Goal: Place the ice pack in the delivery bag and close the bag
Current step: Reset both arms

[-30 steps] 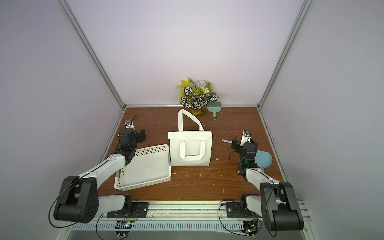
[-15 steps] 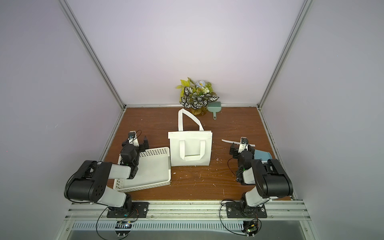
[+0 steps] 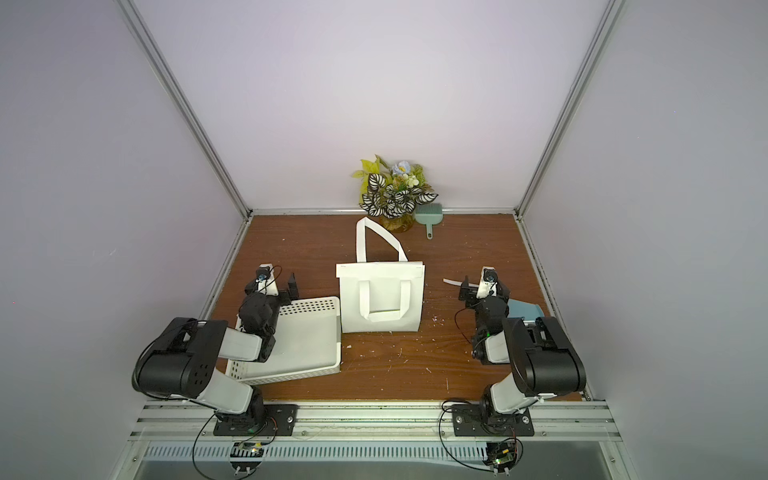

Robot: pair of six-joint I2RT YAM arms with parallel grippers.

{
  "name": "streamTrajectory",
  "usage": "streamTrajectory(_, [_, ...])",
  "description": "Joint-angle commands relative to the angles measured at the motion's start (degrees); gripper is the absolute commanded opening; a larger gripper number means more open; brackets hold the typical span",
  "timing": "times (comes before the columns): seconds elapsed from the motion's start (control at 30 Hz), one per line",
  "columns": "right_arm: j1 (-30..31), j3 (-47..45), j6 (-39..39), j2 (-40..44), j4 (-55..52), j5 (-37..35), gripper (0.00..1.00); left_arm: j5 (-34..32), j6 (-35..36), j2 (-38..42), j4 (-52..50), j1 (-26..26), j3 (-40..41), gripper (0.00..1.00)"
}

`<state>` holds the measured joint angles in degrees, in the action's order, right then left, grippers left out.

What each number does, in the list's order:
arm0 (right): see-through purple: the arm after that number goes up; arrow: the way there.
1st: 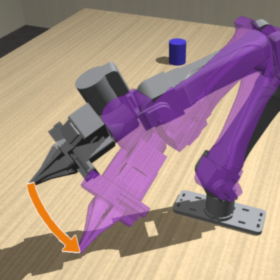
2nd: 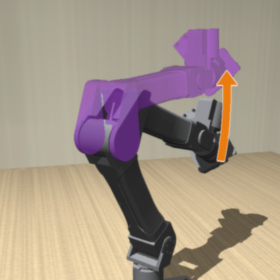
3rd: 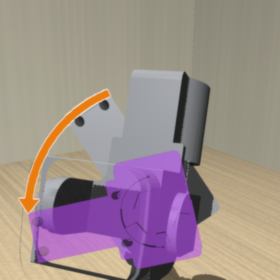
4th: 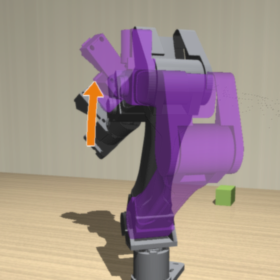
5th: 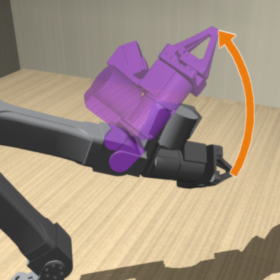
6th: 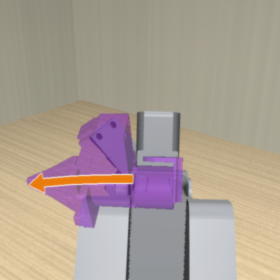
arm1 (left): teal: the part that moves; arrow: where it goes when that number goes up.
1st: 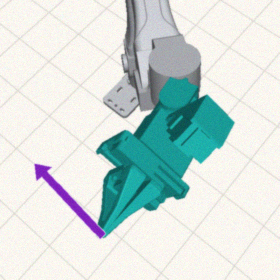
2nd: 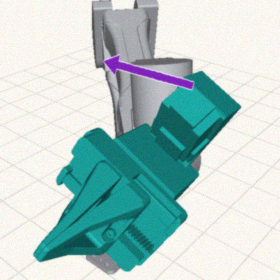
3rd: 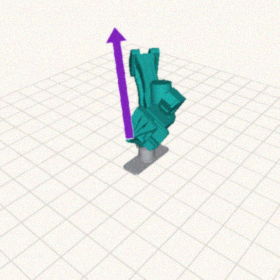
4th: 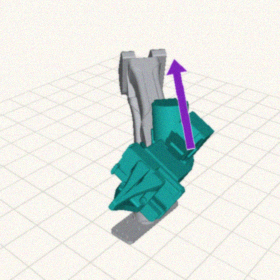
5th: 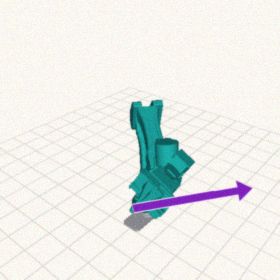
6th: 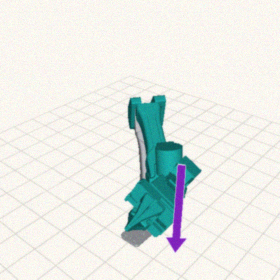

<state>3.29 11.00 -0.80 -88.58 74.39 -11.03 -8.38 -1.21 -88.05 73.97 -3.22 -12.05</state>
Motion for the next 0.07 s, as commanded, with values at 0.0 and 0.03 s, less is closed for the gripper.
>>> streamTrajectory(0.0, [0.14, 1.12, 1.42, 0.07, 1.75, 3.44, 0.99, 0.76, 0.68, -0.43, 1.27, 0.85, 0.50, 1.00])
streamTrajectory(0.03, [0.23, 1.22, 1.65, 0.07, 1.69, 4.08, 0.99, 0.81, 0.68, -0.42, 1.33, 0.85, 0.54, 1.00])
